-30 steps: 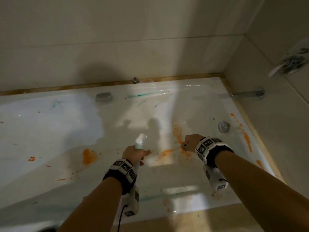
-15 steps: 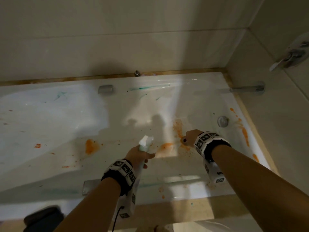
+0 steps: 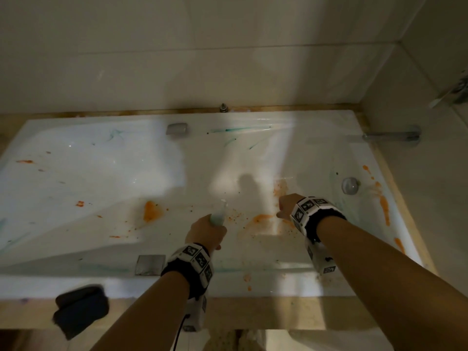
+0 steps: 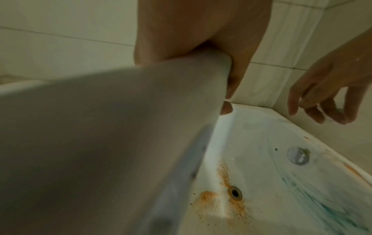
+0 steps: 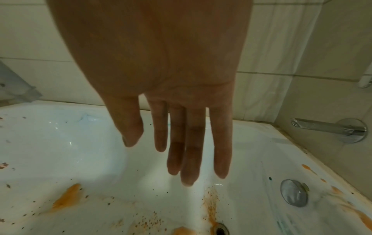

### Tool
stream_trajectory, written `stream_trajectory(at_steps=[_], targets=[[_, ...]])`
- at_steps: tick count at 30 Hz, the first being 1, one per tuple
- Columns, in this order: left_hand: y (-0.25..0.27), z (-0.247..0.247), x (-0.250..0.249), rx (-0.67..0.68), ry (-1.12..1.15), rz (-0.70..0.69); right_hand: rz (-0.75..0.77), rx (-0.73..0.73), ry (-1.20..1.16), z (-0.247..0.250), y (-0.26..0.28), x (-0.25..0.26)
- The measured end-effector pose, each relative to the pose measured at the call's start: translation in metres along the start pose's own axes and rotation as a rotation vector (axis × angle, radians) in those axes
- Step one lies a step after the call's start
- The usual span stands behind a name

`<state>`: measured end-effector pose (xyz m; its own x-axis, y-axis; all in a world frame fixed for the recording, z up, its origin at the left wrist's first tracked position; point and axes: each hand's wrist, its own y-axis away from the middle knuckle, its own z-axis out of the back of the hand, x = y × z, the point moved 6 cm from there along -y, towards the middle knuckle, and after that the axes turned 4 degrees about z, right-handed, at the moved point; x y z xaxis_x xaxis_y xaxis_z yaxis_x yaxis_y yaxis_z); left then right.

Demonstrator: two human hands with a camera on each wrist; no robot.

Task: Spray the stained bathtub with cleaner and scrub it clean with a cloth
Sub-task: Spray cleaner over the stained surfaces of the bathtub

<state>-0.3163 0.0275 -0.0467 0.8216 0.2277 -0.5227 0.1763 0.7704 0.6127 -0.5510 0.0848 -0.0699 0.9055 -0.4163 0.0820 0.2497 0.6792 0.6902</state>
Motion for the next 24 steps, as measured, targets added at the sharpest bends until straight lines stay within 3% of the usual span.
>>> stream_trajectory(at_steps=[4,10,16,21,24], targets=[[0.003,0.005,0.005,0.062,0.116,0.008,0.007,-0.006,0.069,-0.001,0.000,0.003],[0.006,0.028,0.021,-0.043,0.033,0.070,0.046,-0.016,0.163,0.004,-0.009,0.024],[-0.008,0.061,0.043,0.022,0.206,0.135,0.065,-0.019,0.130,0.015,-0.014,0.063],[-0.023,0.123,0.066,-0.129,0.156,0.104,0.047,-0.056,0.118,0.023,-0.017,0.109],[-0.044,0.159,0.084,-0.033,0.275,0.102,0.019,-0.075,0.097,0.032,-0.020,0.148]])
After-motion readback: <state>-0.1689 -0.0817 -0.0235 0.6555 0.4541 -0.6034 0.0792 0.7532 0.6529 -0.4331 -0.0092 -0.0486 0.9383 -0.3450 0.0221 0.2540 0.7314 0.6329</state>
